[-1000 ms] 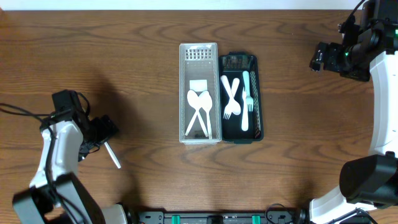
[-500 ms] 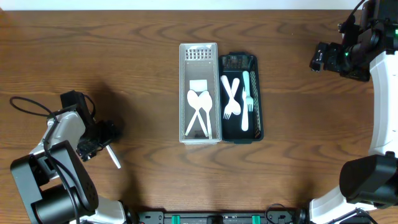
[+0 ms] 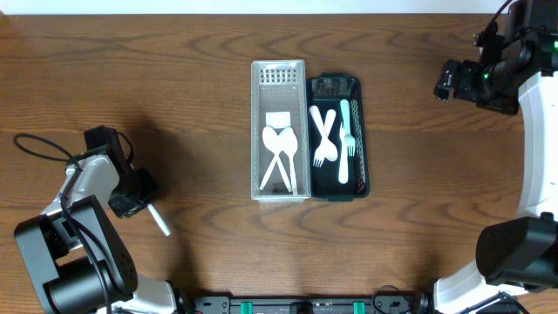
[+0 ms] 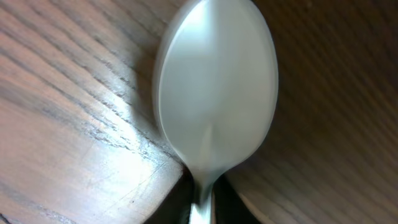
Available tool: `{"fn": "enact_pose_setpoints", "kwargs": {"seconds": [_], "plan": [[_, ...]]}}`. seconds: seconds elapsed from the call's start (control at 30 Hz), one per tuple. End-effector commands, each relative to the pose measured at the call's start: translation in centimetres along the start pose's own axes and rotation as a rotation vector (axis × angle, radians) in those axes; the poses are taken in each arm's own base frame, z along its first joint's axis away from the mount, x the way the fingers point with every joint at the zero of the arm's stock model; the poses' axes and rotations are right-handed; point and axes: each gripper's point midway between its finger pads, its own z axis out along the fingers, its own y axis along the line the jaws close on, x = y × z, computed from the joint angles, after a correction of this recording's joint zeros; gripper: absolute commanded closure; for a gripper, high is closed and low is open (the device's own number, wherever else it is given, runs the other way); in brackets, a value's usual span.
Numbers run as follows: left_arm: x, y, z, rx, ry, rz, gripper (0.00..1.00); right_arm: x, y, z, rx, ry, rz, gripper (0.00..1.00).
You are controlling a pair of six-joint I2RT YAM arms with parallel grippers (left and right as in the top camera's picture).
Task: Pack container
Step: 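Move the left gripper to the last spoon and grasp it, then drop the last spoon into the clear basket with the left gripper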
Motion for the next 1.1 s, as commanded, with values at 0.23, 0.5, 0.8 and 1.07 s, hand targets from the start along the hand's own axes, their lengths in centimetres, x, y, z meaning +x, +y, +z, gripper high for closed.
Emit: {"fn": "enact_pose_setpoints", "kwargs": {"seconds": [0.23, 0.5, 0.8, 1.07], "plan": [[0.8, -0.1, 1.0, 0.014, 0.048, 0.003, 0.94, 0.2, 0.2, 0.5, -0.008, 0.015, -0.019, 0.02], [-0.3, -2.9, -3.7, 0.072, -0.047, 0.073, 0.94, 0.2, 0.2, 0.5, -0.008, 0.014, -0.02, 0.02], [1.9, -12.9, -16.2, 0.217, -0.287, 0.387, 0.94, 0.1, 0.2, 0.5, -0.008, 0.014, -0.019, 0.02], [7.7, -22.9, -23.1, 0.35, -0.413, 0.715, 0.94, 0.1, 0.3, 0.5, -0.008, 0.011, -0.02, 0.02]]}}
